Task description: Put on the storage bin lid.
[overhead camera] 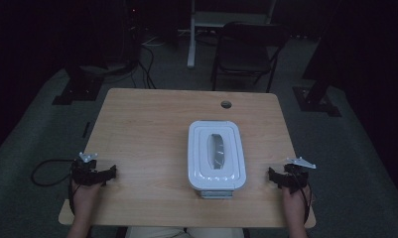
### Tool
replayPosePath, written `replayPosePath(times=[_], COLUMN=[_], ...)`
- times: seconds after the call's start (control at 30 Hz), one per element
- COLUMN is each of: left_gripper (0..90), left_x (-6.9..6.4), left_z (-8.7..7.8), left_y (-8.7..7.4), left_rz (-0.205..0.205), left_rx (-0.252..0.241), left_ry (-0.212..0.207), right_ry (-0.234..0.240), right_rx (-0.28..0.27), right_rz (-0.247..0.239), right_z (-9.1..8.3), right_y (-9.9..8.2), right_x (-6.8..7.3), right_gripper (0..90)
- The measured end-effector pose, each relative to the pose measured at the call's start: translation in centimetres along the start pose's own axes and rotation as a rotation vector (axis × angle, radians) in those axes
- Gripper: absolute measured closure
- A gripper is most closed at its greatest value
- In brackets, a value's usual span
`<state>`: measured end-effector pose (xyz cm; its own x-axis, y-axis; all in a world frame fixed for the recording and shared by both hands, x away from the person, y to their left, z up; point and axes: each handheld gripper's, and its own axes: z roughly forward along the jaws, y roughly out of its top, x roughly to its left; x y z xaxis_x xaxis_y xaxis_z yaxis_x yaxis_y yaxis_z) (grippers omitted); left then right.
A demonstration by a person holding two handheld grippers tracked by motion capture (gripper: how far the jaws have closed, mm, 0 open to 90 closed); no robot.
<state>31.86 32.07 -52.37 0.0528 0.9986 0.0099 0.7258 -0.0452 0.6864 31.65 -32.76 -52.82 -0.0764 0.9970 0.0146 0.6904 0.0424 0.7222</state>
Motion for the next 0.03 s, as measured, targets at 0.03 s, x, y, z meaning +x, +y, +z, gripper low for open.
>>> replayPosePath(times=[0.03], left_gripper=[1.6], left_x=[0.0], left_z=[0.0], left_y=[0.0], left_rz=[0.0], left_rx=[0.0], left_ry=[0.0], right_ry=[0.0], right_rx=[0.0], right_rz=[0.0], right_z=[0.0], right_y=[0.0], right_x=[0.0], right_gripper=[12.6])
